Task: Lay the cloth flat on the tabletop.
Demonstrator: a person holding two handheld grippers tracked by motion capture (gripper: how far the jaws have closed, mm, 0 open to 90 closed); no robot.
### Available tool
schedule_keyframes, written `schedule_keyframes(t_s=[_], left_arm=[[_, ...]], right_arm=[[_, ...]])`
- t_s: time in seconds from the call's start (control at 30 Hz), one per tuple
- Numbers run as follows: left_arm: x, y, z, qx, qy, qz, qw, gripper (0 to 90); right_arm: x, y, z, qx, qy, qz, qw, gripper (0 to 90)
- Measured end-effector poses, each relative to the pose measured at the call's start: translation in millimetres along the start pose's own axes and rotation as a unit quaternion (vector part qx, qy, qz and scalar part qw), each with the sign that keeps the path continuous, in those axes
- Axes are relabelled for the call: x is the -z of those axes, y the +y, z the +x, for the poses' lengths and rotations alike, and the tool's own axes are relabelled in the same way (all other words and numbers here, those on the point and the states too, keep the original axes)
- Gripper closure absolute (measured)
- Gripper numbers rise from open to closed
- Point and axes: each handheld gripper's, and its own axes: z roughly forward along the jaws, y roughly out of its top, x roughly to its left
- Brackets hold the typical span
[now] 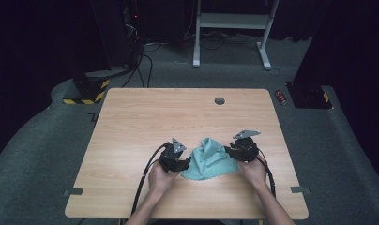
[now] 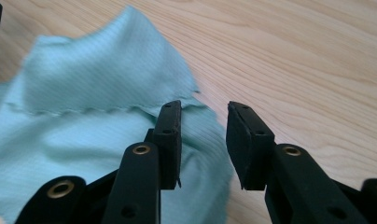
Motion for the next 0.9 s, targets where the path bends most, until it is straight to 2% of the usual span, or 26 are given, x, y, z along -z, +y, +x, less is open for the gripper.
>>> schedule_keyframes(t_s=[0.1,0.2,0.27,0.33,0.5,0.6,0.7,0.8,0.9], left_arm=[[-10.7,6.3,-2.5,-0.007,0.001,0.009,0.9999,42.9],[-22.6,7.8,-6.7,-0.02,-0.002,0.033,0.9993,44.8],[-23.4,7.6,-6.6,-0.022,-0.015,0.025,0.9993,50.4],[-22.6,8.2,-7.5,-0.037,-0.023,0.028,0.9987,56.0],[-22.2,11.0,-9.1,-0.055,-0.053,0.038,0.9964,76.1],[-18.1,9.2,-10.3,-0.078,-0.047,0.048,0.9947,86.2],[-10.7,4.4,-7.6,-0.09,-0.04,0.059,0.9934,88.8],[-3.5,-1.2,-2.9,-0.092,-0.038,0.069,0.9927,89.2],[0.4,-5.0,-0.7,-0.085,-0.038,0.069,0.9932,89.0]], right_arm=[[-4.3,-2.3,-4.7,-0.008,-0.006,0.011,0.9999,61.8],[-11.8,-4.3,-6.1,-0.009,-0.009,0.025,0.9996,61.3],[-16.7,-5.5,-4.4,-0.005,-0.014,0.037,0.9992,62.6],[-20.4,-7.3,-2.3,0.006,-0.014,0.045,0.9989,67.3],[-18.3,-10.0,-0.5,0.018,0.007,0.043,0.9989,83.0],[-15.6,-13.2,-0.3,0.023,0.009,0.042,0.9988,86.8],[-10.4,-20.0,-1.7,0.021,0.013,0.038,0.999,88.1],[-3.7,-28.0,-1.0,0.021,0.02,0.036,0.9989,88.2],[0.8,-33.0,2.3,0.025,0.03,0.035,0.9986,88.0]])
